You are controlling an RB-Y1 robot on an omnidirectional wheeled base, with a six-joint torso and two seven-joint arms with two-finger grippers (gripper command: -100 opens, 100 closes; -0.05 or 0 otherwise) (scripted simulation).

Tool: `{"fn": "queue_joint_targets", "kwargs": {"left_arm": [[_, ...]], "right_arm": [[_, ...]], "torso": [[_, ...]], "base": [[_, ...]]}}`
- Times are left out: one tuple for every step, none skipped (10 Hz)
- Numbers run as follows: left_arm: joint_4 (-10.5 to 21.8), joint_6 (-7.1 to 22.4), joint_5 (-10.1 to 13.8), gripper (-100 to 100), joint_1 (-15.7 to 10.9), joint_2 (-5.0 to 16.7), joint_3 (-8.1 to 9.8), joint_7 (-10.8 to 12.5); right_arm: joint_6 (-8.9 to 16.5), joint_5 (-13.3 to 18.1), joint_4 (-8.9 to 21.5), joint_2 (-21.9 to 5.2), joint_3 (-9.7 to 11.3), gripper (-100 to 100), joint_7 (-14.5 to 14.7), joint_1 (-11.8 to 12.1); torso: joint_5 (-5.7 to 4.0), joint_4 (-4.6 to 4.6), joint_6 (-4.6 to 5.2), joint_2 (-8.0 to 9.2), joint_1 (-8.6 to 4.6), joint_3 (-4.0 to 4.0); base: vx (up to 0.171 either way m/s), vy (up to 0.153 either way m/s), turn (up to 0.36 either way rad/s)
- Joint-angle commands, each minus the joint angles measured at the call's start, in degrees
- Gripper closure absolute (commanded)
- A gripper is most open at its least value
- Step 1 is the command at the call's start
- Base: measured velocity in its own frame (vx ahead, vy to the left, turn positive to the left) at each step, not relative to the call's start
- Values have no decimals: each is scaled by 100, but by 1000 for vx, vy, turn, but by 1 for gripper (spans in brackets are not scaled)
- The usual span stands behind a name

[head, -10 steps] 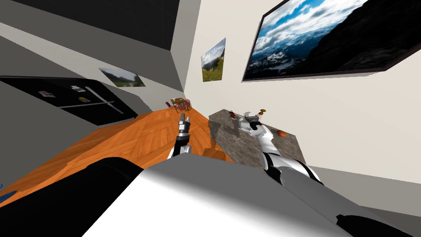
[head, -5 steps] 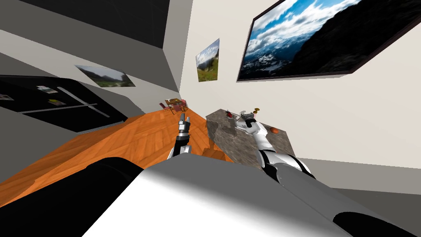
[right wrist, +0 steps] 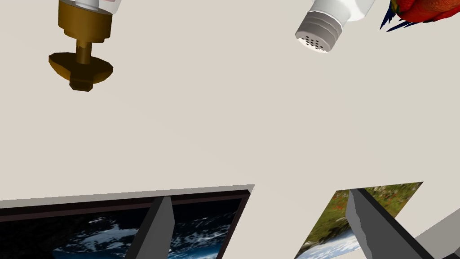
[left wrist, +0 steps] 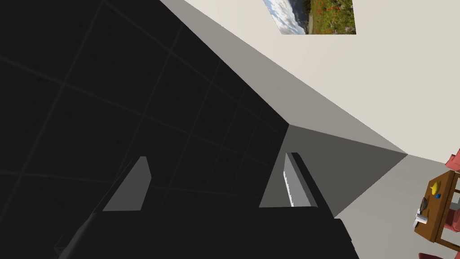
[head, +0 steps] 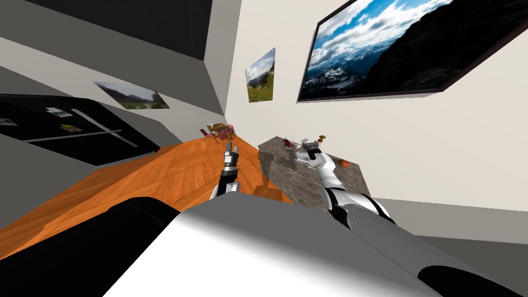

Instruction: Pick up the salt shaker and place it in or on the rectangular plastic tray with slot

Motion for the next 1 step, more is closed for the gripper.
{"fn": "queue_joint_targets", "kwargs": {"left_arm": [[0,0,0,0,0,0,0,0]], "right_arm": [[0,0,0,0,0,0,0,0]], "torso": [[0,0,0,0,0,0]], "base": [[0,0,0]]}}
